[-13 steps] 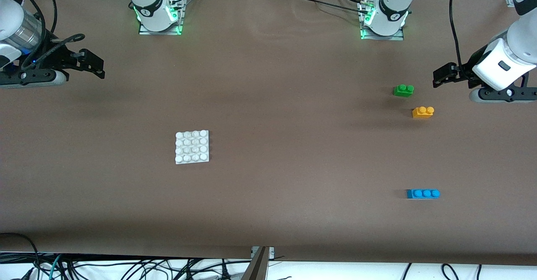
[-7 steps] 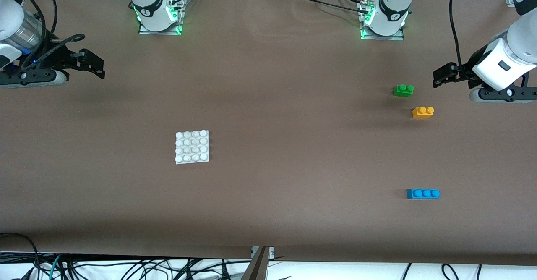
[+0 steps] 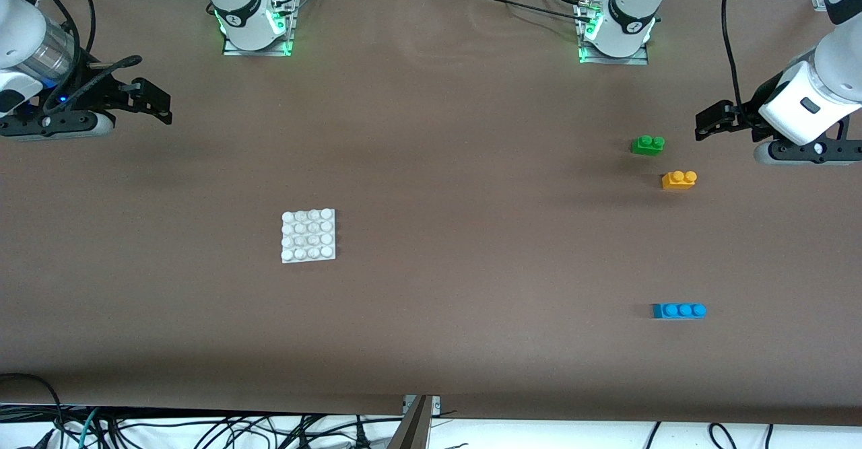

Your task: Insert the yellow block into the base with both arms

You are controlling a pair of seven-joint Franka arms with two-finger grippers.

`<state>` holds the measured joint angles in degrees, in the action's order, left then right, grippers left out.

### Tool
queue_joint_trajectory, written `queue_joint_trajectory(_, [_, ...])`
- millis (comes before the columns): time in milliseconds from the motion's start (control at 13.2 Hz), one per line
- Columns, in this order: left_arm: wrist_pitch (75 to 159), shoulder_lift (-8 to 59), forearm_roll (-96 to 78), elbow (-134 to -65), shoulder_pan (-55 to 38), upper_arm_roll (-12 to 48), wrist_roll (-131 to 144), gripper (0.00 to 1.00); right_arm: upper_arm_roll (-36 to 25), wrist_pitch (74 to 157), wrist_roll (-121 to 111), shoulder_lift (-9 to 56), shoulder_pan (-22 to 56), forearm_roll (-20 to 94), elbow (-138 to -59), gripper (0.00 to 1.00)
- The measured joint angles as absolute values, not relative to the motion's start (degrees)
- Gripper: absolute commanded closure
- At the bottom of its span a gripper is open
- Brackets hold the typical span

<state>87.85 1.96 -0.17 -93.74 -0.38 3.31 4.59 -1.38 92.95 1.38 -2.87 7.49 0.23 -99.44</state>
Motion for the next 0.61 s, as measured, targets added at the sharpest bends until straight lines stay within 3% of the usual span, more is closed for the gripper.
queue_joint_trajectory(605, [87.85,1.96,-0.17,-93.74,-0.34,3.28,4.59,0.00,-1.38,93.22,1.38,-2.88,7.48,0.23,-100.22,0.00])
